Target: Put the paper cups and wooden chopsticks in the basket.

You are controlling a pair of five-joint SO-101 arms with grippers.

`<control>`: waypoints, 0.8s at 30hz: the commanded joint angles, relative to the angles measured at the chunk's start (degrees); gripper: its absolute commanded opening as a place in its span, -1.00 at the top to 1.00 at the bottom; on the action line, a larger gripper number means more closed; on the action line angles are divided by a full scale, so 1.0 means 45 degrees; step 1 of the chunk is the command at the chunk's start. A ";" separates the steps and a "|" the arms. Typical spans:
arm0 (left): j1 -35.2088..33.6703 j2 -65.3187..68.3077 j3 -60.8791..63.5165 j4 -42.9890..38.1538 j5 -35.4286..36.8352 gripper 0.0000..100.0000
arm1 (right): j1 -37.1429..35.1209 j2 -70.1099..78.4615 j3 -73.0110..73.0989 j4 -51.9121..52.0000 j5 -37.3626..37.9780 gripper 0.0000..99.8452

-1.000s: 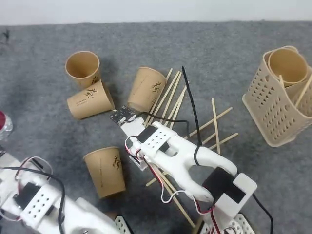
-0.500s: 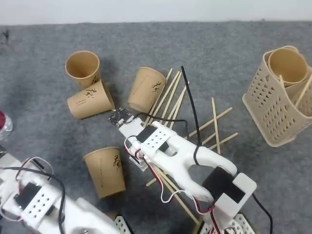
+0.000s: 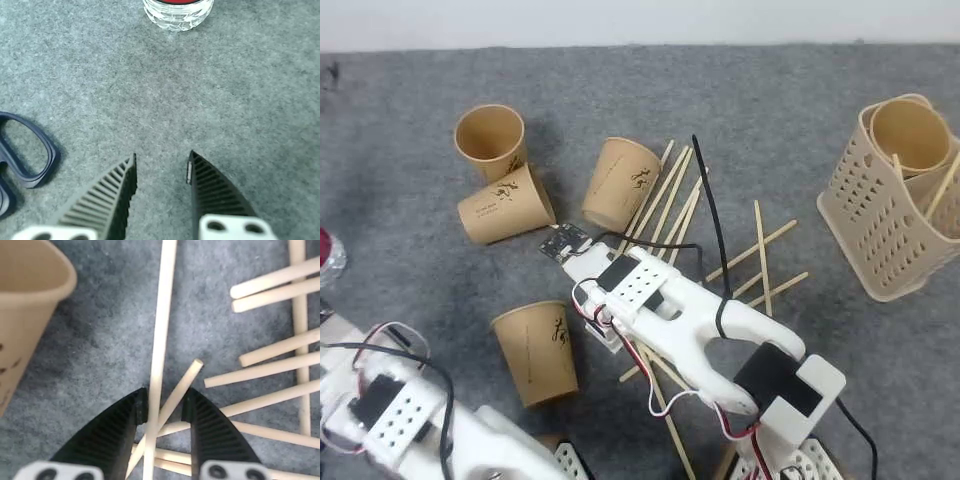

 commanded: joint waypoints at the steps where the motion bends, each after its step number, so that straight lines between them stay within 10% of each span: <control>1: 0.0098 -0.0234 -0.0107 -0.0274 0.0195 0.67 | -0.0010 -0.0068 -0.0547 0.0088 0.0176 0.74; 14: 0.0098 -0.0234 -0.0107 -0.0274 0.0195 0.67 | 0.0498 -0.0107 -0.0957 0.0244 0.0234 0.99; 24: 0.0117 -0.0234 -0.0107 -0.0274 0.0195 0.67 | 0.3253 -0.3311 -0.5685 0.4503 0.2090 0.99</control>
